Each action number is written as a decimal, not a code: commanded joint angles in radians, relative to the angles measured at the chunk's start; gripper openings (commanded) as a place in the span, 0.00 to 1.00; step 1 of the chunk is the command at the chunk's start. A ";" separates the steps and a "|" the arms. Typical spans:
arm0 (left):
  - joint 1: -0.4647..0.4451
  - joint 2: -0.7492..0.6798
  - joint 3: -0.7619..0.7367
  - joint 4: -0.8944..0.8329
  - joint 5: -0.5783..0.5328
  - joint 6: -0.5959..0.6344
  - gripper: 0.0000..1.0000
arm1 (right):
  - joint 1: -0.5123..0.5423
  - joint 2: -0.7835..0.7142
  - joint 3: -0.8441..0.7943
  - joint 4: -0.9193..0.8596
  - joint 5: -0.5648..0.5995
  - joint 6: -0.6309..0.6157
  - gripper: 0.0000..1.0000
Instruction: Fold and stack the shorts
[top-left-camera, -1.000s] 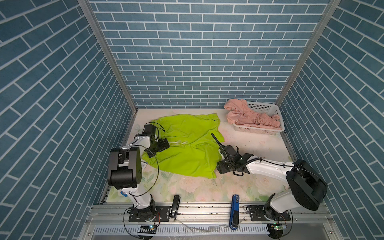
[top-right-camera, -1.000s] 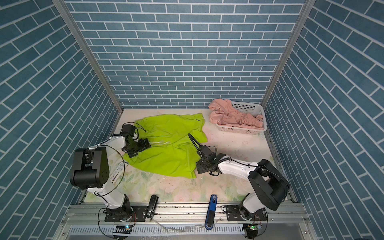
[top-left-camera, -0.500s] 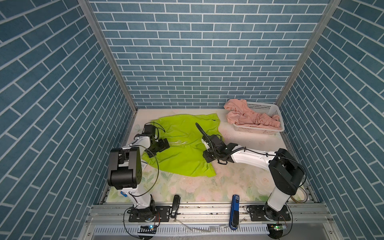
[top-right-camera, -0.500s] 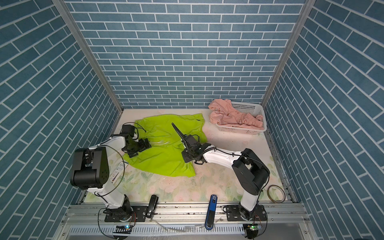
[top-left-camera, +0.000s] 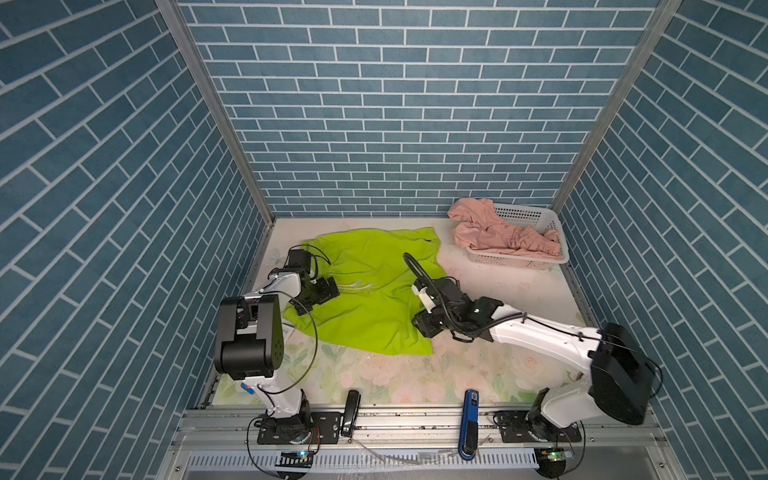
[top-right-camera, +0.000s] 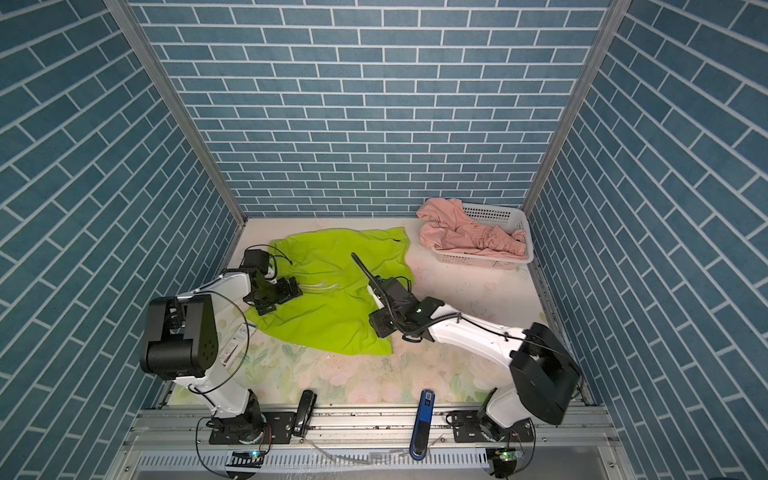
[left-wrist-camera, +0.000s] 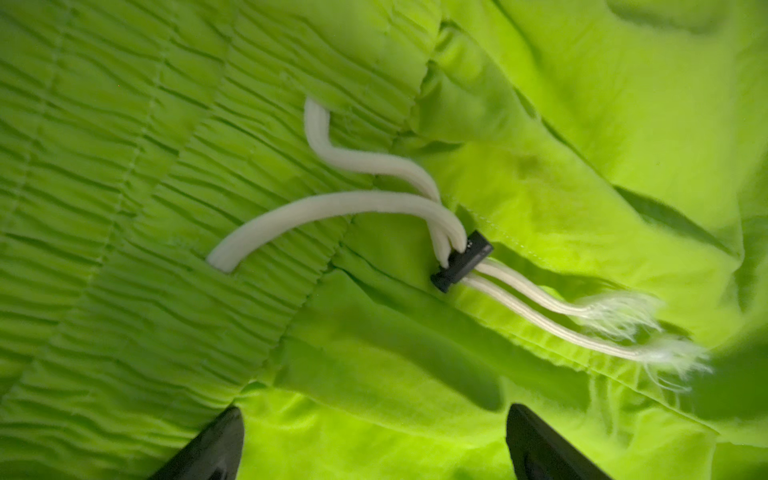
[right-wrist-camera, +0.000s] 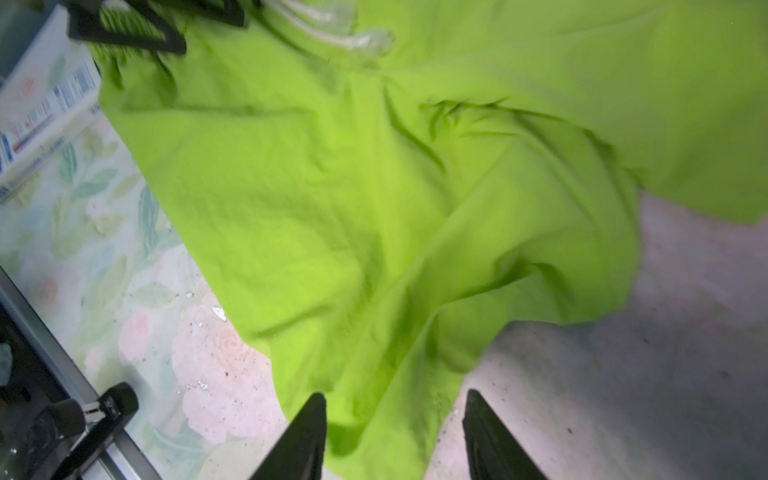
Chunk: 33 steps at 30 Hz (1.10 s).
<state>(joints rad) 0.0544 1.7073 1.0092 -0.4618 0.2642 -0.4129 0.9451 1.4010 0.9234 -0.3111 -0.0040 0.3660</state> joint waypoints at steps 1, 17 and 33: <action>0.001 -0.016 0.006 -0.028 -0.011 0.013 1.00 | 0.010 -0.109 -0.135 -0.098 0.045 0.075 0.56; 0.001 -0.029 0.003 -0.040 -0.024 0.018 1.00 | 0.260 -0.022 -0.327 0.113 0.263 0.054 0.63; 0.001 -0.018 0.011 -0.044 -0.027 0.021 1.00 | 0.250 0.076 -0.256 0.174 0.379 -0.016 0.00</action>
<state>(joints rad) 0.0544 1.7031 1.0092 -0.4805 0.2516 -0.4068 1.2003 1.4590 0.6197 -0.0643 0.3248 0.3866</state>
